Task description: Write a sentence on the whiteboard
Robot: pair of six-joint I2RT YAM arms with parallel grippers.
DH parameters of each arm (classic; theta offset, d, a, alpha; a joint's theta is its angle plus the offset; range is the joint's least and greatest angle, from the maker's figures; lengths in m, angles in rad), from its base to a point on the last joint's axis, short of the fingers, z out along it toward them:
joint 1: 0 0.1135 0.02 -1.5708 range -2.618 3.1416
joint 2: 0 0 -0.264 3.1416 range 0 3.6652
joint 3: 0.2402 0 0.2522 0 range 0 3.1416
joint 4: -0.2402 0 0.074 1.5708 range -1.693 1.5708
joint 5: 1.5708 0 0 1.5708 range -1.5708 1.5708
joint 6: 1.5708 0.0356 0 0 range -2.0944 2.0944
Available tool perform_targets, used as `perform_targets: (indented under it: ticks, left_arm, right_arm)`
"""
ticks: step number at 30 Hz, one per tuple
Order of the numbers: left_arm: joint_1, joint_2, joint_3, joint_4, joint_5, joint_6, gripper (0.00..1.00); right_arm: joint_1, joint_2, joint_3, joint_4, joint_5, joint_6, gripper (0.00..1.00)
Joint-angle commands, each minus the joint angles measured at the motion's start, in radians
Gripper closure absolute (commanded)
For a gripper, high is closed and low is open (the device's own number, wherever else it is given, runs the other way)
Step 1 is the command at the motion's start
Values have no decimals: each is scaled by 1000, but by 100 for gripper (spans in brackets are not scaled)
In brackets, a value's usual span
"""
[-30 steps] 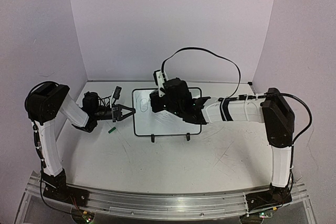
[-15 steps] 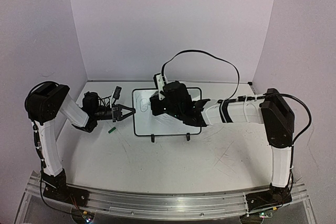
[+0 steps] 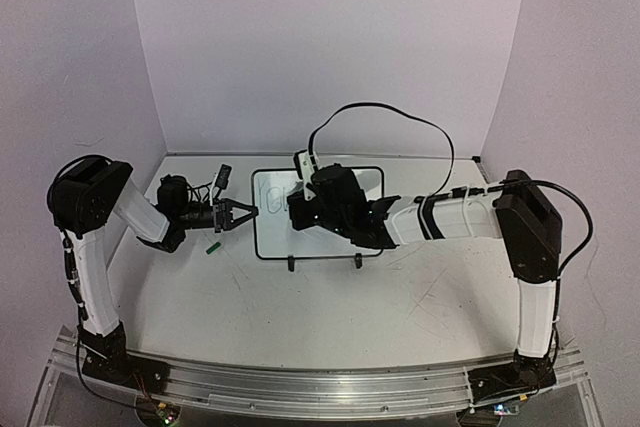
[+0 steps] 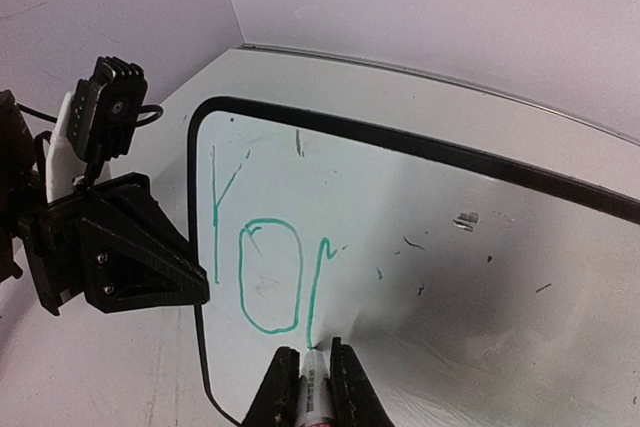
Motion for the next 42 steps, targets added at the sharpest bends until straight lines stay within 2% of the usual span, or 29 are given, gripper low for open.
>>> perform_targets:
  ticks: [1,42]
  left_arm:
    - [11,-15,17,19,1,8,100]
    - [11,-16,19,18,7,7,100]
  right_arm:
    - [-18,-46,-13,-21,101,-18,100]
    - [-62,-40,99,2,112,-74,100]
